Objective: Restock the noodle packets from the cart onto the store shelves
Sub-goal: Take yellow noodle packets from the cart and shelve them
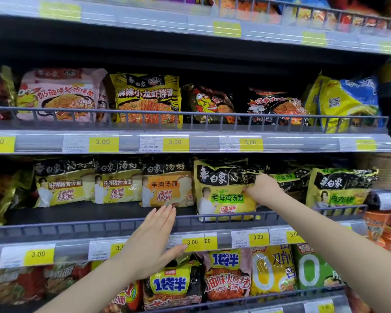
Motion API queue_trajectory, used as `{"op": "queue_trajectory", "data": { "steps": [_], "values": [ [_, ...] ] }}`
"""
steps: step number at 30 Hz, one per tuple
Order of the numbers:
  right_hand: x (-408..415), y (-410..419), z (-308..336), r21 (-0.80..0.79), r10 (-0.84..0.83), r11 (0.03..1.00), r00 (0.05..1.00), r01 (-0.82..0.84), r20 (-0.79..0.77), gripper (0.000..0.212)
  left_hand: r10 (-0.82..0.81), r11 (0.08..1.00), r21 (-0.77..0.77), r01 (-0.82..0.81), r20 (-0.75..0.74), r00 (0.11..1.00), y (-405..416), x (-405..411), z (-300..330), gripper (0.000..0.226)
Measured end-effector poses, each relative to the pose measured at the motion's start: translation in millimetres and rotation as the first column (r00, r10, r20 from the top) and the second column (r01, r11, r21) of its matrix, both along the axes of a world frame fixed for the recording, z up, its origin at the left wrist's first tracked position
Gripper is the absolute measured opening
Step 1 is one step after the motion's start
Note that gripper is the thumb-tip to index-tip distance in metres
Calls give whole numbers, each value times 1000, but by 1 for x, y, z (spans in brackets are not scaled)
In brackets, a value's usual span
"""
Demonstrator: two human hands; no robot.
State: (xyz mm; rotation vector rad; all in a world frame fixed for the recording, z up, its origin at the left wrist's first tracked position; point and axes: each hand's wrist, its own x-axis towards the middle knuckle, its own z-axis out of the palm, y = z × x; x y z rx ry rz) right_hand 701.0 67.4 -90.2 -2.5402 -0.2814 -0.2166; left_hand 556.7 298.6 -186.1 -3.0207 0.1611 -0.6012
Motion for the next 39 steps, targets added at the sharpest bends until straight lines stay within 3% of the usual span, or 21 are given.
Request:
{"op": "queue_trajectory", "data": {
  "steps": [3,6,10,13,15,18,22,25,29,34,39],
  "values": [
    [-11,2,-6,-89,-83,991,986,97,144,31,19,1000,13,-18,-34,999,-1,-1,2,96],
    [-25,3,-8,-275,-91,947,961,164,261,11,15,1000,6,-15,-59,998,-2,-3,7,93],
    [-42,1,-1,-493,-53,843,945,216,323,21,-1,1000,23,3,-107,994,0,-3,11,97],
    [-59,5,8,-626,95,767,939,142,330,8,-18,999,26,23,-182,983,0,-6,20,99],
    [-67,14,14,-684,223,730,939,17,262,21,-40,999,-9,39,-224,974,-2,-13,30,92],
    [-75,33,19,-737,423,646,897,-200,128,23,-41,999,-3,42,-256,966,4,-24,42,92],
    [-86,66,18,-730,634,561,769,-390,76,28,-1,999,41,13,-288,958,28,-41,55,97],
    [-95,99,18,-722,751,478,659,-500,40,28,99,995,0,-105,-318,943,47,-74,70,96],
    [-112,157,21,-712,865,367,502,-599,23,22,254,967,67,-246,-168,953,82,-128,81,59],
    [-158,237,20,-658,952,271,296,-702,77,24,536,837,38,-546,-257,804,114,-210,83,63],
    [-242,308,21,-655,996,91,58,-751,72,30,718,674,53,-736,-279,638,144,-324,72,52]
  ]
}}
